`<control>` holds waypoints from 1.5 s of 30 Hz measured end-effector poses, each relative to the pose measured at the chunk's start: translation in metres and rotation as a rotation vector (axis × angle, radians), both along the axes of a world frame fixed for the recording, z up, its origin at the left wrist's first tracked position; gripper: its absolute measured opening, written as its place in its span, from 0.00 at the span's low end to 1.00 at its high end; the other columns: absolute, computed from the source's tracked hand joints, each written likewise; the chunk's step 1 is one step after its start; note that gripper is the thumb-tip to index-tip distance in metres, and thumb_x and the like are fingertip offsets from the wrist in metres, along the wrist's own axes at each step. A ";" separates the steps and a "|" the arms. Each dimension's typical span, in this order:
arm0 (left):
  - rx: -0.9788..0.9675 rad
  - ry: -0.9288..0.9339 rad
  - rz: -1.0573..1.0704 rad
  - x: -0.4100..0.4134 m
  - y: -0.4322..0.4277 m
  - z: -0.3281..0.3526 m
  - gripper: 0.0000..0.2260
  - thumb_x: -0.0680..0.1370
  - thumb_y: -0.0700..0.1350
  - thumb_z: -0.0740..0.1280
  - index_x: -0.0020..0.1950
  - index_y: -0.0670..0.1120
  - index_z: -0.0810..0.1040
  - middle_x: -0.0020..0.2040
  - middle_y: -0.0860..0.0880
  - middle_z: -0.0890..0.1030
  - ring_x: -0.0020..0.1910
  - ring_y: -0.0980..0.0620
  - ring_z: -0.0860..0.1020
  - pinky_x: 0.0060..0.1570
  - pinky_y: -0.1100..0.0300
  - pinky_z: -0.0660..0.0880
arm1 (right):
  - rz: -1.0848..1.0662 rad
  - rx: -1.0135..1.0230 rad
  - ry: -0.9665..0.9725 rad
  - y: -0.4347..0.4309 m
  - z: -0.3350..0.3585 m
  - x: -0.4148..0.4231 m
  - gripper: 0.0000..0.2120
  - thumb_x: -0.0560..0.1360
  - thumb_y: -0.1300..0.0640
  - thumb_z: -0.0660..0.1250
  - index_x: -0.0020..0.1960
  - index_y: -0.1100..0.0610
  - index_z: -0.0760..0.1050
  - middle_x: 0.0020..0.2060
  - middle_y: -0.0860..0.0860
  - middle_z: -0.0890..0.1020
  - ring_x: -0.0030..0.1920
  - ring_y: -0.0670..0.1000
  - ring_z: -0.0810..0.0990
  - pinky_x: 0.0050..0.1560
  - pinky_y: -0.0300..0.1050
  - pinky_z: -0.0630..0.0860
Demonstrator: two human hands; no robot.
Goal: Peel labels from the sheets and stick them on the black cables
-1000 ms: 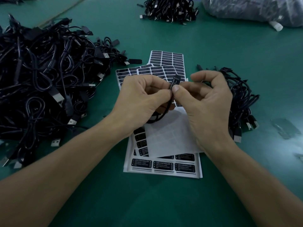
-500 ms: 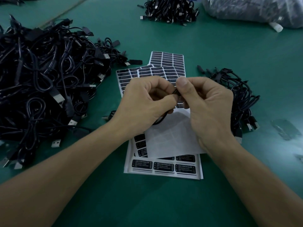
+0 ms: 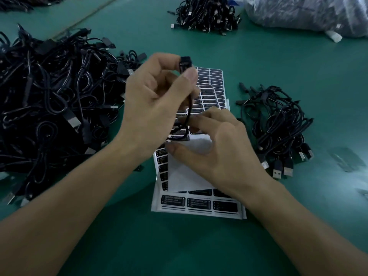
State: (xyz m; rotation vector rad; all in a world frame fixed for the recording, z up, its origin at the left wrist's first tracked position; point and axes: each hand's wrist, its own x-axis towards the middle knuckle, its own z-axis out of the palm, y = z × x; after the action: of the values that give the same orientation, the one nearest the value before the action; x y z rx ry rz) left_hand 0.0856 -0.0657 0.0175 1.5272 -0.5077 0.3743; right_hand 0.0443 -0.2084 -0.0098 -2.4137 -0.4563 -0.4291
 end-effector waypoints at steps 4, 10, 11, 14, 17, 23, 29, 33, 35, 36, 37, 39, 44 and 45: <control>-0.223 0.195 -0.032 0.001 0.005 0.005 0.04 0.82 0.41 0.67 0.48 0.46 0.75 0.38 0.50 0.84 0.35 0.53 0.81 0.33 0.61 0.76 | 0.033 0.131 -0.018 0.001 0.001 0.001 0.06 0.75 0.52 0.73 0.51 0.52 0.82 0.46 0.47 0.81 0.50 0.48 0.78 0.51 0.42 0.74; -0.396 0.318 -0.010 0.010 0.014 0.008 0.07 0.83 0.43 0.65 0.46 0.46 0.73 0.42 0.46 0.86 0.37 0.50 0.84 0.30 0.62 0.77 | 0.084 0.536 0.137 0.003 0.006 0.000 0.06 0.78 0.60 0.68 0.45 0.50 0.74 0.37 0.51 0.82 0.37 0.51 0.81 0.37 0.45 0.78; -0.416 0.330 0.009 0.012 0.017 0.008 0.08 0.83 0.44 0.65 0.45 0.46 0.71 0.42 0.46 0.86 0.37 0.49 0.85 0.29 0.62 0.77 | 0.067 0.591 0.117 0.001 0.009 0.000 0.07 0.78 0.61 0.68 0.46 0.50 0.75 0.38 0.52 0.83 0.36 0.51 0.82 0.35 0.42 0.78; -0.448 0.375 0.066 0.018 0.024 0.007 0.10 0.84 0.47 0.62 0.44 0.46 0.71 0.40 0.46 0.86 0.36 0.49 0.85 0.28 0.61 0.77 | -0.040 0.623 -0.007 -0.011 0.018 0.002 0.10 0.78 0.63 0.69 0.46 0.48 0.77 0.38 0.51 0.83 0.34 0.53 0.81 0.32 0.44 0.79; -0.391 0.451 0.085 0.021 0.025 0.002 0.11 0.85 0.48 0.61 0.46 0.44 0.74 0.40 0.45 0.86 0.35 0.51 0.84 0.26 0.62 0.76 | -0.170 0.553 -0.123 -0.025 0.021 0.006 0.11 0.78 0.62 0.68 0.46 0.45 0.79 0.37 0.46 0.83 0.31 0.51 0.79 0.31 0.45 0.78; 0.083 0.390 0.251 0.022 0.024 -0.009 0.15 0.85 0.47 0.61 0.40 0.45 0.78 0.33 0.48 0.84 0.28 0.53 0.81 0.23 0.65 0.72 | -0.436 0.405 -0.261 -0.057 0.022 0.012 0.10 0.77 0.58 0.61 0.47 0.47 0.80 0.28 0.40 0.78 0.25 0.42 0.71 0.28 0.29 0.62; 0.894 -0.092 0.660 0.020 0.031 -0.010 0.13 0.80 0.56 0.65 0.42 0.51 0.82 0.35 0.56 0.81 0.35 0.50 0.79 0.36 0.55 0.74 | -0.680 0.199 -0.248 -0.085 0.024 0.016 0.11 0.79 0.51 0.58 0.56 0.50 0.78 0.41 0.48 0.78 0.43 0.50 0.78 0.47 0.50 0.72; 1.062 -0.173 0.821 0.030 0.050 -0.005 0.06 0.79 0.49 0.69 0.54 0.51 0.82 0.50 0.49 0.81 0.54 0.43 0.75 0.41 0.50 0.70 | -0.785 -0.099 -0.112 -0.079 0.021 0.012 0.18 0.77 0.45 0.65 0.66 0.48 0.74 0.64 0.59 0.68 0.64 0.65 0.66 0.63 0.58 0.65; 1.153 -0.144 0.859 0.036 0.059 -0.007 0.12 0.79 0.45 0.70 0.62 0.47 0.80 0.58 0.43 0.77 0.59 0.38 0.71 0.52 0.44 0.71 | -0.719 -0.135 -0.193 -0.068 0.020 0.009 0.17 0.76 0.47 0.67 0.63 0.49 0.76 0.64 0.58 0.68 0.64 0.62 0.65 0.61 0.51 0.59; 1.195 -0.122 0.882 0.038 0.062 -0.008 0.15 0.78 0.44 0.70 0.65 0.46 0.78 0.60 0.42 0.75 0.61 0.37 0.70 0.57 0.42 0.69 | -0.659 -0.125 -0.240 -0.062 0.019 0.008 0.15 0.76 0.48 0.67 0.61 0.50 0.77 0.61 0.56 0.70 0.62 0.59 0.66 0.58 0.46 0.56; 1.232 -0.100 0.910 0.040 0.064 -0.008 0.16 0.78 0.43 0.70 0.66 0.44 0.77 0.62 0.40 0.73 0.61 0.36 0.69 0.59 0.42 0.67 | -0.590 -0.112 -0.285 -0.056 0.018 0.007 0.13 0.76 0.49 0.67 0.59 0.51 0.79 0.57 0.55 0.71 0.59 0.58 0.67 0.55 0.42 0.54; 1.280 -0.064 0.985 0.041 0.067 -0.007 0.19 0.76 0.44 0.72 0.66 0.42 0.75 0.64 0.39 0.70 0.62 0.35 0.68 0.59 0.41 0.65 | -0.445 -0.090 -0.345 -0.047 0.012 0.005 0.10 0.76 0.52 0.68 0.55 0.54 0.81 0.49 0.50 0.72 0.52 0.55 0.69 0.54 0.40 0.57; 1.279 0.064 1.090 0.042 0.080 -0.001 0.23 0.74 0.49 0.75 0.66 0.41 0.74 0.67 0.37 0.68 0.66 0.34 0.65 0.62 0.39 0.63 | -0.263 -0.052 -0.345 -0.045 0.002 0.003 0.06 0.76 0.58 0.68 0.47 0.58 0.83 0.38 0.51 0.79 0.44 0.51 0.73 0.49 0.39 0.64; 1.295 0.075 1.079 0.042 0.081 -0.002 0.22 0.75 0.49 0.74 0.65 0.42 0.76 0.67 0.37 0.69 0.66 0.34 0.66 0.61 0.38 0.63 | -0.259 -0.048 -0.335 -0.046 0.001 0.004 0.05 0.76 0.58 0.68 0.47 0.58 0.83 0.38 0.51 0.80 0.42 0.52 0.74 0.48 0.39 0.64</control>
State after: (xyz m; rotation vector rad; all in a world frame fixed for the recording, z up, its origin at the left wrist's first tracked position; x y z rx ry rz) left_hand 0.1281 0.0156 0.0155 3.0180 0.3216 0.8933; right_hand 0.0480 -0.2543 -0.0085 -2.4628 -0.2961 -0.9547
